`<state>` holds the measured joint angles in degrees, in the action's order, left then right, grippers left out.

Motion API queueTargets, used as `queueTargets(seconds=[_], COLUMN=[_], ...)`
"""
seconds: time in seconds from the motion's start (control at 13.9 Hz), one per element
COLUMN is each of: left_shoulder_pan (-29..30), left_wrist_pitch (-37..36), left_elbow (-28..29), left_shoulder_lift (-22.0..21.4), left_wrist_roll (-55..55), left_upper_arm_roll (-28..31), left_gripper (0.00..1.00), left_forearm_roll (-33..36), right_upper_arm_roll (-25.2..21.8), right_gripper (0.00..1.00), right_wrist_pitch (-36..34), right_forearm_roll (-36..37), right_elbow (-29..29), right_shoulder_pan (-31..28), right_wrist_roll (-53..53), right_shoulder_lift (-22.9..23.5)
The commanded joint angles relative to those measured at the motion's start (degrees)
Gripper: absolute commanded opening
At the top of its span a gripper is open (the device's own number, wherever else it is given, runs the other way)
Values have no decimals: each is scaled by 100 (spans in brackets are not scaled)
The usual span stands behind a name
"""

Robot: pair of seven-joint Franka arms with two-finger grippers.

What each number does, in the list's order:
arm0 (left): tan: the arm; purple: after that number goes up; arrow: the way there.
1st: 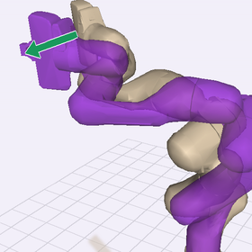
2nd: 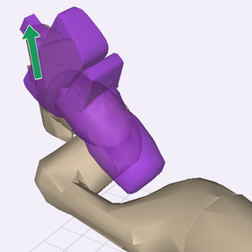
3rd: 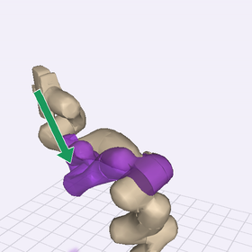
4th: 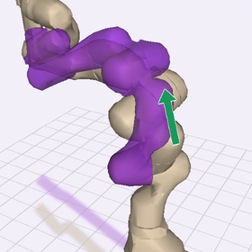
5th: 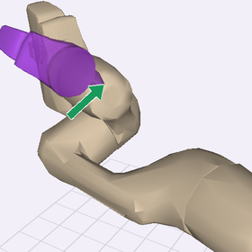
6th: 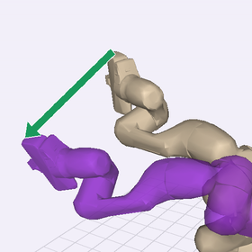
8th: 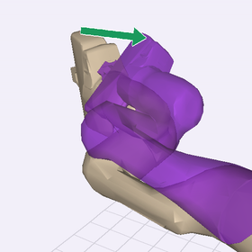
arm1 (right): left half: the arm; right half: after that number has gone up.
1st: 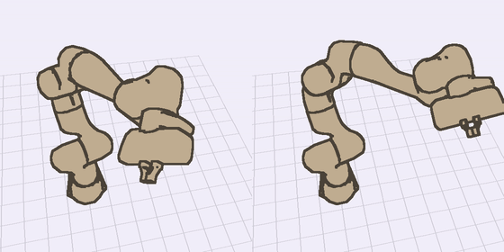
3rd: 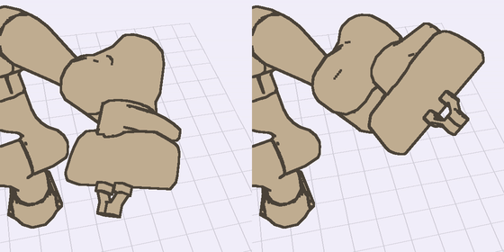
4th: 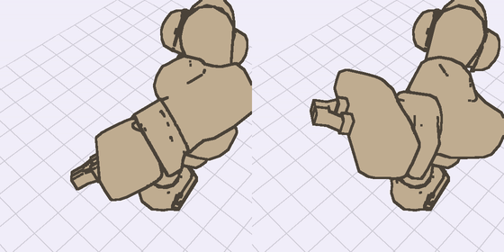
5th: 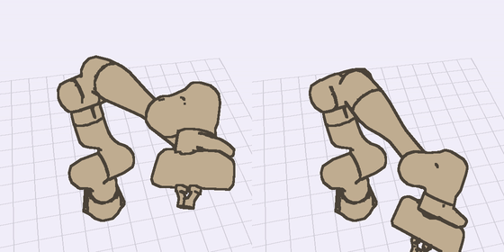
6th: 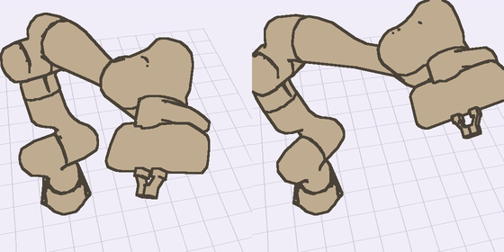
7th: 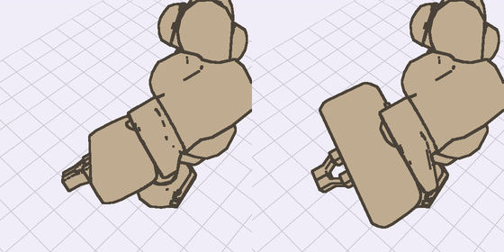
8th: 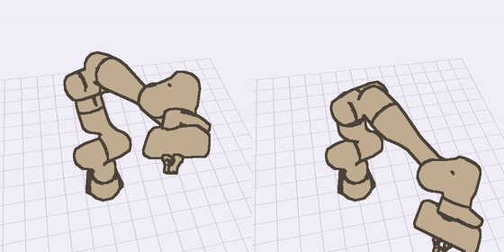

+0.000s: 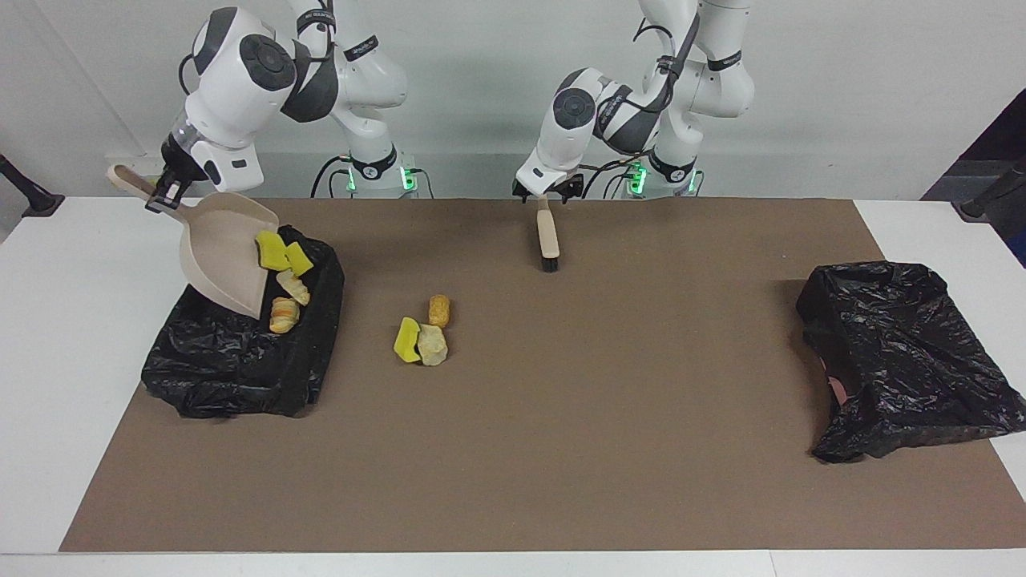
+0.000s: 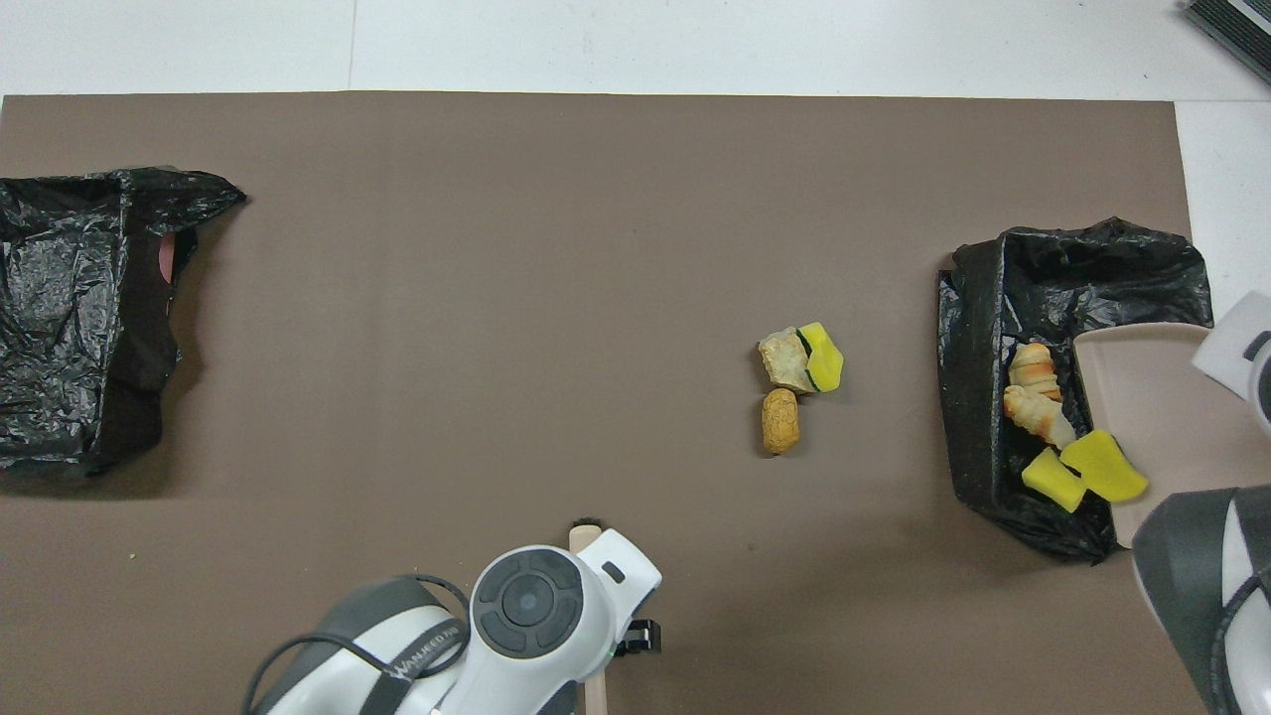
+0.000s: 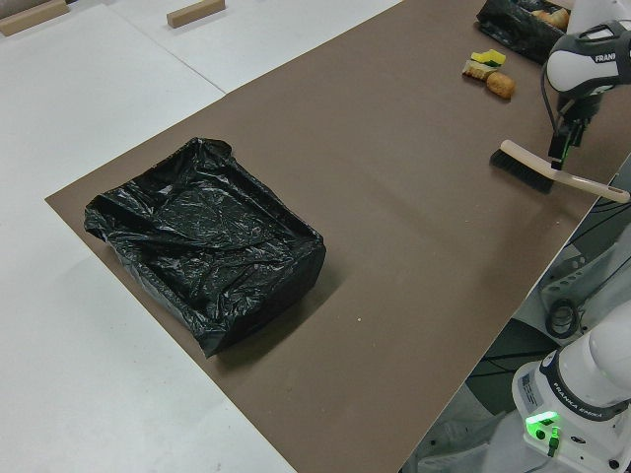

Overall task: Sweep and dump trash in bin
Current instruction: 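Carry the dustpan to the black bag and tip it with the right gripper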

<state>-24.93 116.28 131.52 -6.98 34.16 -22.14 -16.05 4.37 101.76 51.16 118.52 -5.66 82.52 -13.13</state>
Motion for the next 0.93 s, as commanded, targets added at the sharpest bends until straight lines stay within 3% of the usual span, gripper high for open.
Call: queueTargets(seconds=[0.0,0.14,0.43,0.65,0.86], left_shoulder_pan=[-3,93,549,858,1288], left_wrist_pitch=[-237,-281,-482,-1026,-1712], left_elbow=[-476,-819,-1468,-2364,-3358], left_shoulder_lift=[30,21,13,39,57], left_wrist_roll=[-530,-1215,-2744,-3686,-4248], left_upper_arm_roll=[594,1262,1932,2327,2407], left_gripper=[100,100,100,100,100], left_forearm_roll=[864,1226,1649,1658,1676], right_upper_arm_roll=[116,117,187,187,187], right_gripper=[0,0,0,0,0], right_wrist_pitch=[-226,-314,-1270,-1966,-1941], right_forearm_roll=[411,553,396,-630,-2200], right_elbow=[-118,-267,-864,-1208,-1217], right_shoulder_pan=[116,257,818,1443,1647], right_wrist_roll=[2,-217,-945,-2244,-4236], right_shoulder_lift=[-119,-41,83,223,224])
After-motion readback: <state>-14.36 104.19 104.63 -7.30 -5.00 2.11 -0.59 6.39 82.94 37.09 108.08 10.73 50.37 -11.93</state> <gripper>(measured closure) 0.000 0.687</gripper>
